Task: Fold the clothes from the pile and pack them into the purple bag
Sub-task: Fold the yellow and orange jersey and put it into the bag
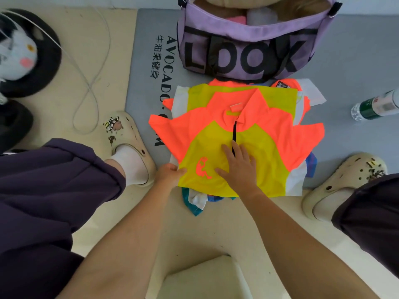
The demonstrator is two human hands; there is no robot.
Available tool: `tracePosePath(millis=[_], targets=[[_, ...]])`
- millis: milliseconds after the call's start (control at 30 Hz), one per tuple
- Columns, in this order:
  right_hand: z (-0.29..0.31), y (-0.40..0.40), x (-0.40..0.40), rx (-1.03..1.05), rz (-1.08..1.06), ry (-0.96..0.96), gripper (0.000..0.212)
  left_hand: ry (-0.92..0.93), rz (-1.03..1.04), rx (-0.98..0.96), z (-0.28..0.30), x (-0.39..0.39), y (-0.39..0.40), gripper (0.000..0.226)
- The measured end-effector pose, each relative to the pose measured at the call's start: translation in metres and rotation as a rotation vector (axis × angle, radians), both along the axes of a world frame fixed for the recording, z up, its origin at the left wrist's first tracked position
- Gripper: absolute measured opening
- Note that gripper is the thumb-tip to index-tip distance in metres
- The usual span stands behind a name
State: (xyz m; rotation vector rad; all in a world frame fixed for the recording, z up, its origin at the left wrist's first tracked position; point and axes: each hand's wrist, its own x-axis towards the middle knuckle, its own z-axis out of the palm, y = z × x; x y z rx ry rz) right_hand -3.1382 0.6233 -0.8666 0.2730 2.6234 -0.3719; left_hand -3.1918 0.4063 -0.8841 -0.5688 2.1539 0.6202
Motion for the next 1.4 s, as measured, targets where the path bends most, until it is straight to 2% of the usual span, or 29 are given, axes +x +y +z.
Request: tracePosePath(millis=[100,133,200,267,333,400,500,600,667,767,833,933,1000,1100,1167,1267,1333,1400], targets=[[-0.004,0.003,-0.009,0.066,0.028,0.004,0.073,-0.055,0.05,-0.154,0.006,-0.001,-0.007,0.031],[-0.003,0.002,-0.014,0.095,0.036,0.035,0.072,0.02,0.102,-0.177,0.008,-0.001,-0.006,0.034],[-0.004,0.0,-0.022,0.128,0.043,0.135,0.07,0.284,0.153,-0.113,0.015,-0.01,0.005,0.033],[-0.007,0.002,-0.028,0.116,0.051,0.171,0.074,0.514,0.083,-0.041,0.022,-0.031,0.015,0.036],[-0.011,0.005,-0.033,0.102,0.062,0.108,0.08,0.618,-0.035,-0.035,0.026,-0.062,0.018,0.046],[-0.015,0.008,-0.037,0.098,0.066,0.066,0.083,0.555,-0.165,0.0,0.025,-0.091,0.017,0.052],[-0.018,0.01,-0.038,0.074,0.041,0.085,0.084,0.275,-0.232,0.135,0.019,-0.117,0.002,0.063],[-0.021,0.01,-0.034,0.071,0.028,0.107,0.083,0.064,-0.474,-0.003,0.015,-0.128,-0.025,0.055],[-0.022,0.009,-0.032,0.076,0.026,0.122,0.082,0.128,-0.48,-0.039,0.015,-0.129,-0.037,0.05],[-0.022,0.008,-0.032,0.081,0.02,0.136,0.081,0.388,-0.34,0.171,0.018,-0.128,-0.034,0.057],[-0.022,0.008,-0.032,0.083,0.016,0.13,0.082,0.385,-0.401,0.235,0.017,-0.132,-0.023,0.053],[-0.02,0.009,-0.033,0.081,0.018,0.123,0.082,0.301,-0.454,0.207,0.013,-0.133,-0.006,0.027],[-0.019,0.011,-0.035,0.073,0.022,0.116,0.082,0.38,-0.478,0.143,0.014,-0.13,-0.002,0.036],[-0.02,0.011,-0.036,0.076,0.026,0.097,0.082,0.663,-0.67,0.055,0.029,-0.126,-0.001,0.027],[-0.021,0.01,-0.034,0.078,0.026,0.096,0.081,0.75,-0.86,0.09,0.037,-0.127,0.003,0.033],[-0.021,0.01,-0.032,0.063,0.019,0.113,0.081,0.569,-0.904,0.134,0.045,-0.127,0.015,0.05],[-0.021,0.011,-0.033,0.071,0.028,0.107,0.081,0.371,-0.854,0.043,0.043,-0.128,0.012,0.046],[-0.021,0.013,-0.034,0.074,0.034,0.096,0.081,0.214,-0.906,-0.074,0.039,-0.127,-0.002,0.04]])
